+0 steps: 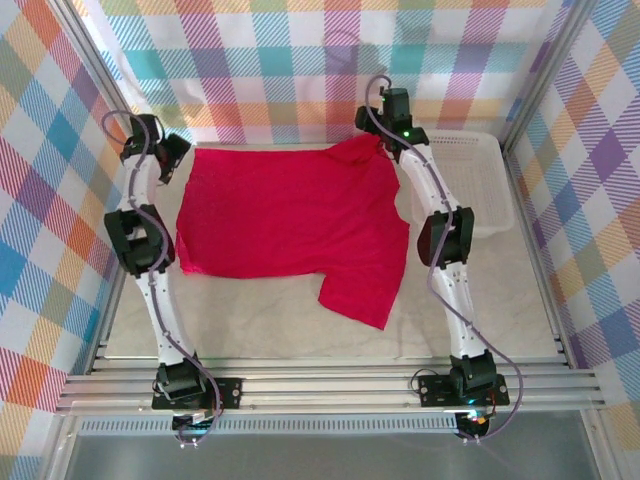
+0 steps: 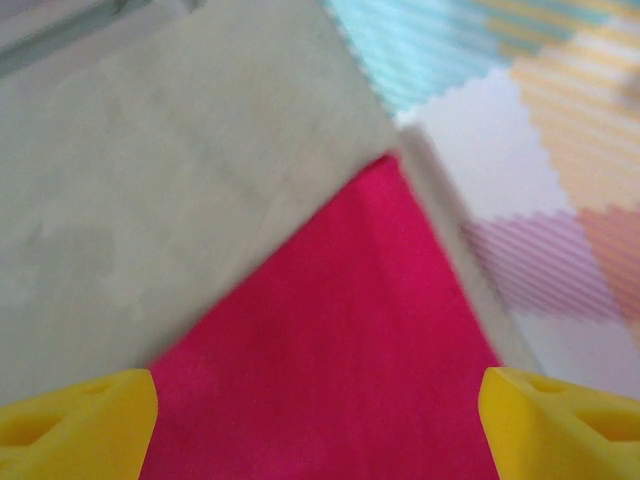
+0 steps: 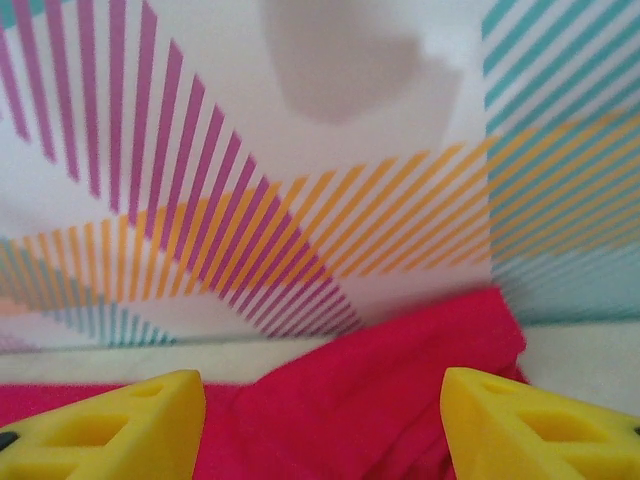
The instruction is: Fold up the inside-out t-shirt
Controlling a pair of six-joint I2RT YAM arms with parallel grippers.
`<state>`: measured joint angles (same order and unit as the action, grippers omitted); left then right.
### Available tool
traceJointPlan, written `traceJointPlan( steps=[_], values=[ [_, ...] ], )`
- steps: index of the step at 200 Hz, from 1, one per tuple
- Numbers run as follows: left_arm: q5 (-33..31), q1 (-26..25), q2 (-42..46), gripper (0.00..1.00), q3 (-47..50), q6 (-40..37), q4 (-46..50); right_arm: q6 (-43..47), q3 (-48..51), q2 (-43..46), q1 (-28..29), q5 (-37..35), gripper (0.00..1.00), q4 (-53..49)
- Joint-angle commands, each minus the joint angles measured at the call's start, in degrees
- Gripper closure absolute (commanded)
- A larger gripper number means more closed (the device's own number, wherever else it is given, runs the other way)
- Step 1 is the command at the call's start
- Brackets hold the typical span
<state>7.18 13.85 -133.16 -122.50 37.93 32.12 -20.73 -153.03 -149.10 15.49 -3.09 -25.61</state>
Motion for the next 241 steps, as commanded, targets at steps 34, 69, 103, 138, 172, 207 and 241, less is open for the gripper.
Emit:
traceJointPlan(
  steps=[34, 69, 103, 138, 172, 207, 241],
  values=[
    [16.64, -9.28, 25.21, 0.23, 38.82, 2.98, -10.5, -6.82, 23.66, 17.34, 3.09, 25.12, 0.53, -10.77],
    [14.28, -9.28, 29.63, 0.39, 49.01, -0.73, -3.46, -11.68, 50.7, 27.84, 6.11, 26.99, 0.53, -4.64],
    [3.63, -3.52, 37.63, 0.54, 55.44, -3.96, 9.22, -14.71, 68.36, 34.47, 7.34, 25.05, 0.55, -1.05],
    [-5.59, 0.2, 42.83, 0.6, 58.16, -7.55, 14.43, -13.47, 75.7, 35.89, 7.04, 16.21, 0.55, -4.86],
    [-6.42, 2.43, 40.05, 0.62, 57.66, -8.89, 16.88, -12.86, 80.1, 36.99, 5.25, 10.07, 0.55, -5.85],
    [-3.16, 3.11, 43.37, 0.6, 56.45, -9.52, 16.33, -11.09, 80.09, 37.39, 4.81, 9.88, 0.55, -5.68],
    [-5.17, -6.28, 45.18, 0.54, 54.5, -11.74, 17.32, -10.74, 79.11, 38.2, 4.86, 12.17, 0.55, -5.84]
  ],
)
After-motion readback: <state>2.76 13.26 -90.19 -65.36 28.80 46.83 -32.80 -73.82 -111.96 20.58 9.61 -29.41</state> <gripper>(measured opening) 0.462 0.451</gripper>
